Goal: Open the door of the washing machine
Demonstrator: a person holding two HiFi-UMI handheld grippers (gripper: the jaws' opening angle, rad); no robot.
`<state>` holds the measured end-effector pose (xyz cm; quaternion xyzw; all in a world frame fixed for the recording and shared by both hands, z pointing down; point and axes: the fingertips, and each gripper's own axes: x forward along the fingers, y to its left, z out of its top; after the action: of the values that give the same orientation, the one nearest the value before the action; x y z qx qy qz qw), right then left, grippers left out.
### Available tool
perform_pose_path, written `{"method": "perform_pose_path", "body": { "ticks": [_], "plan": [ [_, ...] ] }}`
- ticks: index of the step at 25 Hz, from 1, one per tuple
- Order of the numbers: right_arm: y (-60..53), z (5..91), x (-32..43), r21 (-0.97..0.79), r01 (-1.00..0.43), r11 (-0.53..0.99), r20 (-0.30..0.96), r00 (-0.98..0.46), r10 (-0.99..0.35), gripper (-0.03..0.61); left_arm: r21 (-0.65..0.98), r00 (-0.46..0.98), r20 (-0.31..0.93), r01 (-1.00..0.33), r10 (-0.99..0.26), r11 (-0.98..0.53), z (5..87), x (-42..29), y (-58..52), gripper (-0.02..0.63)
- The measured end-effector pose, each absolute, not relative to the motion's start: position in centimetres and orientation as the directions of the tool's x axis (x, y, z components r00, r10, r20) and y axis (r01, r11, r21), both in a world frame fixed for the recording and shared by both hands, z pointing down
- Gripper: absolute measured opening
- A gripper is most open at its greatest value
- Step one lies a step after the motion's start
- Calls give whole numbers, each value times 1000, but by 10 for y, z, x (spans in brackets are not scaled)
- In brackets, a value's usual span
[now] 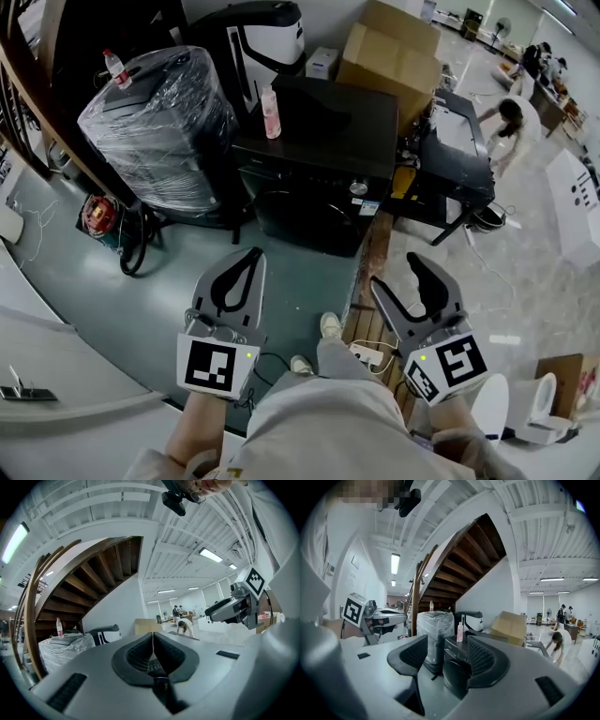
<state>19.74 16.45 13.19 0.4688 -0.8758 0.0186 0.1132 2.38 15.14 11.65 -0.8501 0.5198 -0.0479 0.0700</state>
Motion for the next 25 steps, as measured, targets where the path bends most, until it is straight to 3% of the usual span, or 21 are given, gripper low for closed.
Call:
{"method": "perform_pose_path", "body": {
  "ticks": [11,25],
  "plan": [
    [57,181,224,17,-810,586,304,-555,-775,284,-135,484,84,-861,-871,-491,151,61,51,23],
    [-92,289,233,-74,-711,699,491,-636,-595,284,-162,417,323,-860,-850,-484,245,89,-83,23]
  ]
}}
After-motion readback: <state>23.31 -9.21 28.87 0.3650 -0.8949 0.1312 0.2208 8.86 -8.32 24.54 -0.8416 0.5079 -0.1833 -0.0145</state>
